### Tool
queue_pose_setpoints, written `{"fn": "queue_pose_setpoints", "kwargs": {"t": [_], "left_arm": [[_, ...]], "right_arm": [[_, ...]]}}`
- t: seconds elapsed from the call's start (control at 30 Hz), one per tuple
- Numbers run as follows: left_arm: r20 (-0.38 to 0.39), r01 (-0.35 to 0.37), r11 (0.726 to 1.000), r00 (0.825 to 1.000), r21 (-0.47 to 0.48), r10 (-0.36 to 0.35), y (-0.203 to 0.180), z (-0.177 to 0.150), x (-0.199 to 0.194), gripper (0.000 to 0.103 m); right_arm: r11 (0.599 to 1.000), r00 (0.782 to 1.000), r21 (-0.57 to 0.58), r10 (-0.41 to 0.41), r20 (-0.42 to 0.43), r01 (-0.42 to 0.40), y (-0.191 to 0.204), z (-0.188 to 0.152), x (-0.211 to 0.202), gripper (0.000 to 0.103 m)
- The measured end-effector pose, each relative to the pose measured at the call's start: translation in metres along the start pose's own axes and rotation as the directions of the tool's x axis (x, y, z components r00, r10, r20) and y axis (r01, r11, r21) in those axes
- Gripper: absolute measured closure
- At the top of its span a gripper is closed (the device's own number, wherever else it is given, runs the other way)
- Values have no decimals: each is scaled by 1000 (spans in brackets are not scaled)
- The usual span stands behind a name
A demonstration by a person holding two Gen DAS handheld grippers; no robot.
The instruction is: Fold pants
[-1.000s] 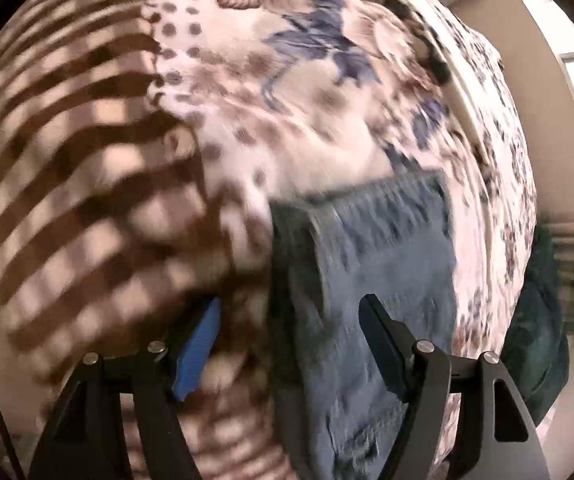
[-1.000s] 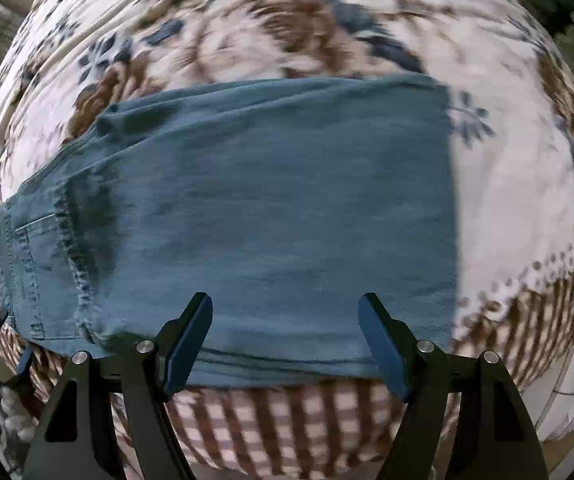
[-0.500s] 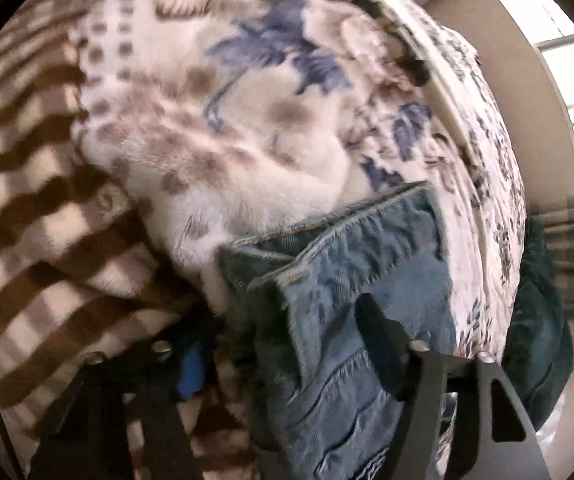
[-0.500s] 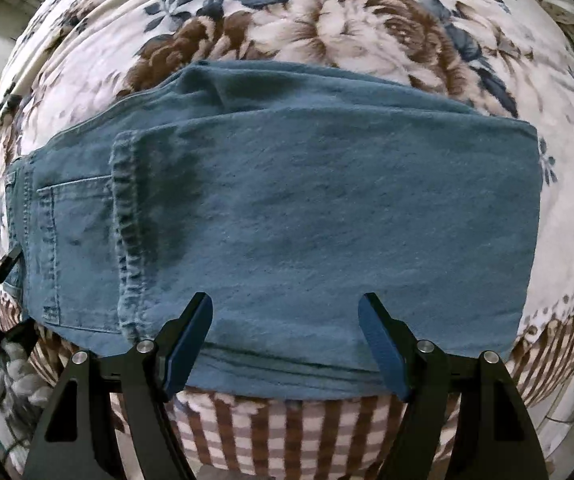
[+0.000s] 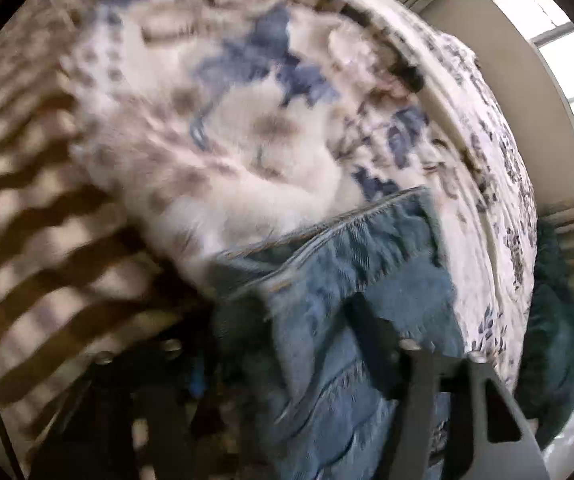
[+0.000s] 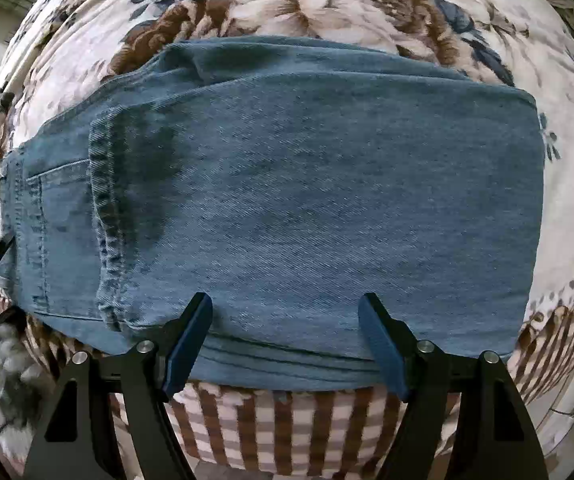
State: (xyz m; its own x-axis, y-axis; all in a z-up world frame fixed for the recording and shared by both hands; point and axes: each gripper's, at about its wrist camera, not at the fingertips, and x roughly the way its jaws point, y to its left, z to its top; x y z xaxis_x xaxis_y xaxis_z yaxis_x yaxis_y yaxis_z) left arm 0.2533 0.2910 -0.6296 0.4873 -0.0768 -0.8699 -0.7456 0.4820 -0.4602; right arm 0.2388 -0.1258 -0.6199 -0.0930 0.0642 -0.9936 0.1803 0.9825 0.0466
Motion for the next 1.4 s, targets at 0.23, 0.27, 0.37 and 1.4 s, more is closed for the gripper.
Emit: {"fn": "queue_pose_setpoints", "kwargs": {"t": [0.23, 0.27, 0.37, 1.4], "left_arm": [[8, -63, 990, 998, 124, 62, -9, -31, -12, 56], [8, -71, 988, 997, 135, 71, -10, -33, -11, 56], [-4, -68, 991, 998, 116, 68, -11, -35, -8, 56], [101, 67, 765, 980, 640, -170, -160, -99, -96, 84]], "right_arm": [[1000, 1000, 5, 1, -18, 0, -26, 0, 14, 26], [1000, 1000, 2, 0, -19, 0, -28, 0, 14, 26], [1000, 1000, -5, 4, -22, -4, -24, -1, 24, 26], [994, 998, 84, 66, 0, -66, -74, -3, 20, 26]]}}
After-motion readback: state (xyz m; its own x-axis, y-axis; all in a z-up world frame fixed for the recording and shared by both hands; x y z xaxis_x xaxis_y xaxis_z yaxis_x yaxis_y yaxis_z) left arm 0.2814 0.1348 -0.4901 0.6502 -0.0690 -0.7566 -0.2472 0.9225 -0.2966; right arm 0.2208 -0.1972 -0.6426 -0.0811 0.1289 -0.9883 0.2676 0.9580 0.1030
